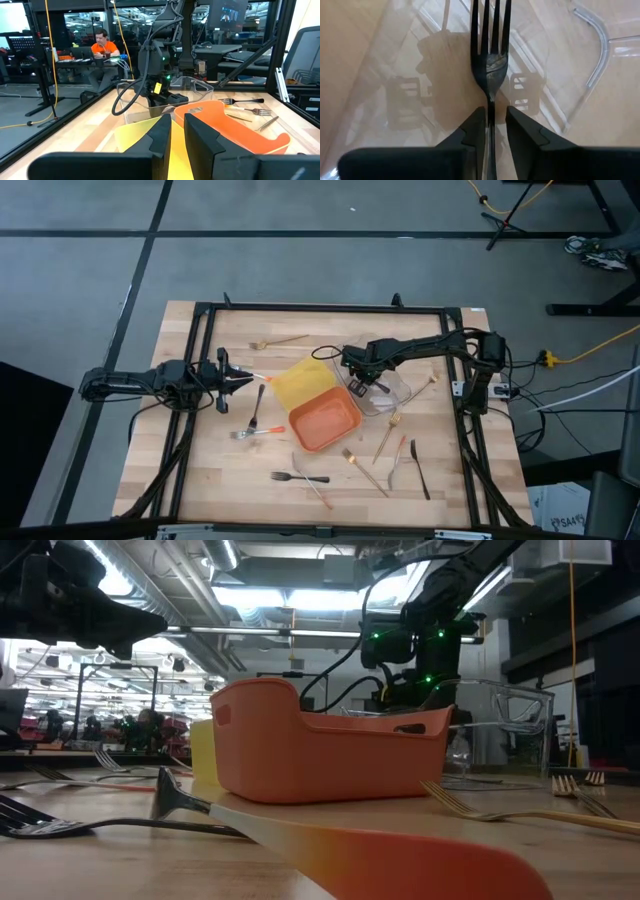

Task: Sort silverware by color (type)
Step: Put the black fork into the transparent bin

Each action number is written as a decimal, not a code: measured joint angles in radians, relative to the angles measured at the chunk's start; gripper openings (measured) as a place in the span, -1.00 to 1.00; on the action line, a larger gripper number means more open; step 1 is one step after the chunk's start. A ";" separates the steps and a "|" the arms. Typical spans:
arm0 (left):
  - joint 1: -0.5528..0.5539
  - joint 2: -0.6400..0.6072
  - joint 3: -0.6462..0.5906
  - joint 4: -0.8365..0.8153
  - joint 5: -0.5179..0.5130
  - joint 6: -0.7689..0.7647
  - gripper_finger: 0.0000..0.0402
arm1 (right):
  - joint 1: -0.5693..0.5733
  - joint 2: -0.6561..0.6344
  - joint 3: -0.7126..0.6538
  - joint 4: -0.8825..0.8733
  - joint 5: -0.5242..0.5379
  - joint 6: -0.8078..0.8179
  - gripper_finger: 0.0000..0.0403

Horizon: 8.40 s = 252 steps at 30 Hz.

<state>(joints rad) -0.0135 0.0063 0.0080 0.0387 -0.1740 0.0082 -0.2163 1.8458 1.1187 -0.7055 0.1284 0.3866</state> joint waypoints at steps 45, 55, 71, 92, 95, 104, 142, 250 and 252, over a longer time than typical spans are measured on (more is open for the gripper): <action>0.000 0.361 0.367 0.025 -0.155 -0.471 -0.77 | 0.000 -0.498 0.333 -0.404 0.097 -0.203 -0.67; 0.000 0.761 0.787 -0.704 -0.116 -0.713 -0.77 | 0.000 -0.582 0.333 -0.466 0.100 -0.204 -0.67; 0.000 1.105 0.862 -0.928 0.073 -0.849 -0.77 | 0.000 -0.582 0.333 -0.476 0.084 -0.212 -0.67; -0.003 1.335 0.862 -0.944 0.143 -0.922 -0.77 | 0.000 -0.581 0.333 -0.479 -0.016 -0.263 -0.67; -0.003 1.359 0.862 -0.944 0.146 -0.923 -0.77 | 0.000 -0.581 0.333 -0.479 -0.016 -0.263 -0.67; -0.003 1.417 0.833 -0.942 0.177 -1.001 -0.77 | 0.000 -0.581 0.333 -0.479 -0.017 -0.264 -0.67; -0.063 1.608 0.816 -0.838 0.184 -1.055 -0.37 | 0.000 -0.581 0.333 -0.479 -0.017 -0.266 -0.67; -0.073 1.192 0.817 -0.278 -0.287 0.705 -0.98 | 0.057 -0.090 0.333 0.365 -0.663 0.449 -0.67; -0.073 1.192 0.817 -0.284 -0.287 0.711 -0.98 | 0.068 -0.081 0.333 0.366 -0.661 0.449 -0.67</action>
<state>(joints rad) -0.0864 1.1980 0.8246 -0.2454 -0.4614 0.7188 -0.1487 1.7652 1.4513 -0.3395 -0.5326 0.8359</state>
